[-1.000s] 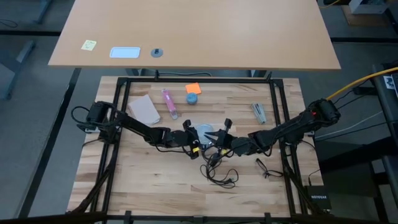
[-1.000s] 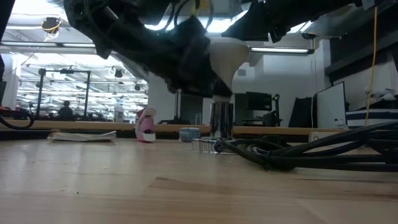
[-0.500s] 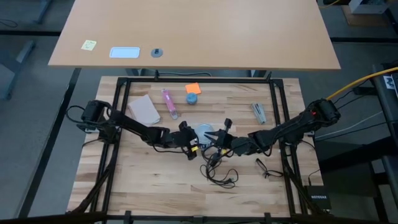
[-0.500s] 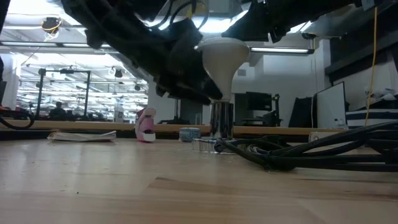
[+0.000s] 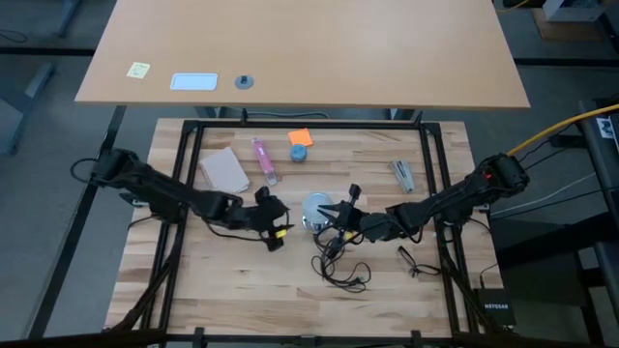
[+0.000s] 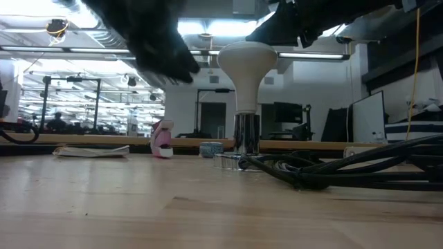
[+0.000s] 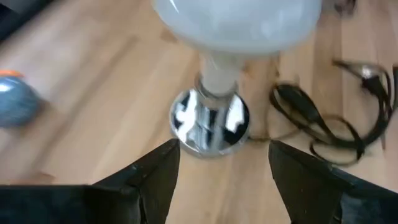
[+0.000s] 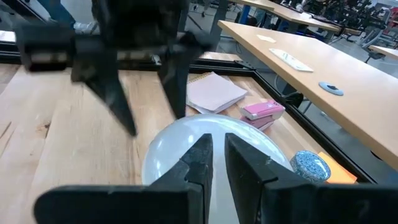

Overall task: Screw lightbulb
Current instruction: Insert the lightbulb into the lamp

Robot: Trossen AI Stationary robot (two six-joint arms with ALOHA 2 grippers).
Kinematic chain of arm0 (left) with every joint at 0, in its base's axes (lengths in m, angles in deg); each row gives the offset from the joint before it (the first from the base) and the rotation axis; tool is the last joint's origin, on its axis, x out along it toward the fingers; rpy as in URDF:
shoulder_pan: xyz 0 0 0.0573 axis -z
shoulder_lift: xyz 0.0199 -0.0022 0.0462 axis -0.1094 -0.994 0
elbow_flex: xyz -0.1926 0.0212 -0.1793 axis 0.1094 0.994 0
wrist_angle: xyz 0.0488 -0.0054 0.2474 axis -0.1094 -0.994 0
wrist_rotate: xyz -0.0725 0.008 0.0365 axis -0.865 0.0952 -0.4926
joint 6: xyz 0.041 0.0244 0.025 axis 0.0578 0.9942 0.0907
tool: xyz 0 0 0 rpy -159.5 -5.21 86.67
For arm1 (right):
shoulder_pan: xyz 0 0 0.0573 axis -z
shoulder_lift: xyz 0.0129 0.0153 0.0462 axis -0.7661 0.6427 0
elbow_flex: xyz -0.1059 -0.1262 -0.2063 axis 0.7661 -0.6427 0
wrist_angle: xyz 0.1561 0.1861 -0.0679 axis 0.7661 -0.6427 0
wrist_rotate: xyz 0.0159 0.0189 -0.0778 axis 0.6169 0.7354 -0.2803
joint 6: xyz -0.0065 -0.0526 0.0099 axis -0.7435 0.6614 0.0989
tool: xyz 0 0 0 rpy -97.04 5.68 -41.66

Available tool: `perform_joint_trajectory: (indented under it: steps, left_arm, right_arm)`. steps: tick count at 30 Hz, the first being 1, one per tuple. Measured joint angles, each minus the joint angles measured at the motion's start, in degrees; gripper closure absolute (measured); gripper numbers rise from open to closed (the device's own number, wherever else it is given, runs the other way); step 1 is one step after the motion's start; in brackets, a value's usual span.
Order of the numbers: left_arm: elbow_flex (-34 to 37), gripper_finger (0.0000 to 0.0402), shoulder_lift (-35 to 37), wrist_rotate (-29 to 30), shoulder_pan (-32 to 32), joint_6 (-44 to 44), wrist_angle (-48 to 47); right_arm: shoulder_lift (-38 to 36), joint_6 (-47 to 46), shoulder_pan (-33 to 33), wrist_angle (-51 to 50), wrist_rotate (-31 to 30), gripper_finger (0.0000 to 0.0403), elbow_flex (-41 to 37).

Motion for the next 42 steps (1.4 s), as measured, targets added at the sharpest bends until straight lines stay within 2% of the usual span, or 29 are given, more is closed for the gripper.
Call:
perform_joint_trajectory:
  steps: [3, 7, 13, 17, 20, 23, 29, 33, 36, 42]
  left_arm:
    - [3.76, 0.0163, 2.69, 8.08, 2.83, -0.11, 6.31]
    - [13.40, 0.0163, 3.43, 14.91, 5.57, 0.91, 27.28]
    - [29.08, 0.0163, 1.84, 14.76, 3.48, 1.03, 62.64]
    - [35.03, 0.0163, -1.77, 10.85, -0.24, 0.76, 77.91]
    - [34.62, 0.0163, -5.71, 5.36, -3.07, 0.61, 81.88]
    - [31.45, 0.0163, -10.60, 1.59, -4.78, 0.61, 81.64]
    - [25.65, 0.0163, -18.67, 0.30, -5.47, 0.92, 81.09]
    - [24.83, 0.0163, -20.55, 0.30, -5.14, -1.27, 81.10]
    - [24.81, 0.0163, -20.59, 0.32, -4.37, -6.38, 81.13]
    - [24.37, 0.0163, -21.50, -3.86, -4.01, 1.93, 81.23]
  right_arm:
    - [0.00, 0.00, 0.00, -0.01, 0.00, 0.0353, -0.01]
    - [0.00, 0.00, 0.00, -0.02, 0.00, 0.0353, 0.00]
    - [0.00, 0.23, 0.00, 0.18, 0.00, 0.0353, 0.00]
    - [0.04, 1.41, -0.02, 0.44, 0.02, 0.0353, -0.02]
    - [0.04, 1.44, 0.00, 0.76, 0.02, 0.0353, -0.04]
    - [0.07, 1.44, 0.00, 0.93, 0.02, 0.0353, -0.07]
    - [0.07, 1.43, 0.00, 1.10, 0.04, 0.0353, -0.07]
    - [0.07, 1.44, 0.00, 1.17, 0.04, 0.0353, -0.07]
    - [0.07, 1.42, 0.00, 1.15, 0.04, 0.0353, -0.07]
    - [0.04, 1.40, -0.01, 1.18, 0.04, 0.0353, -0.06]
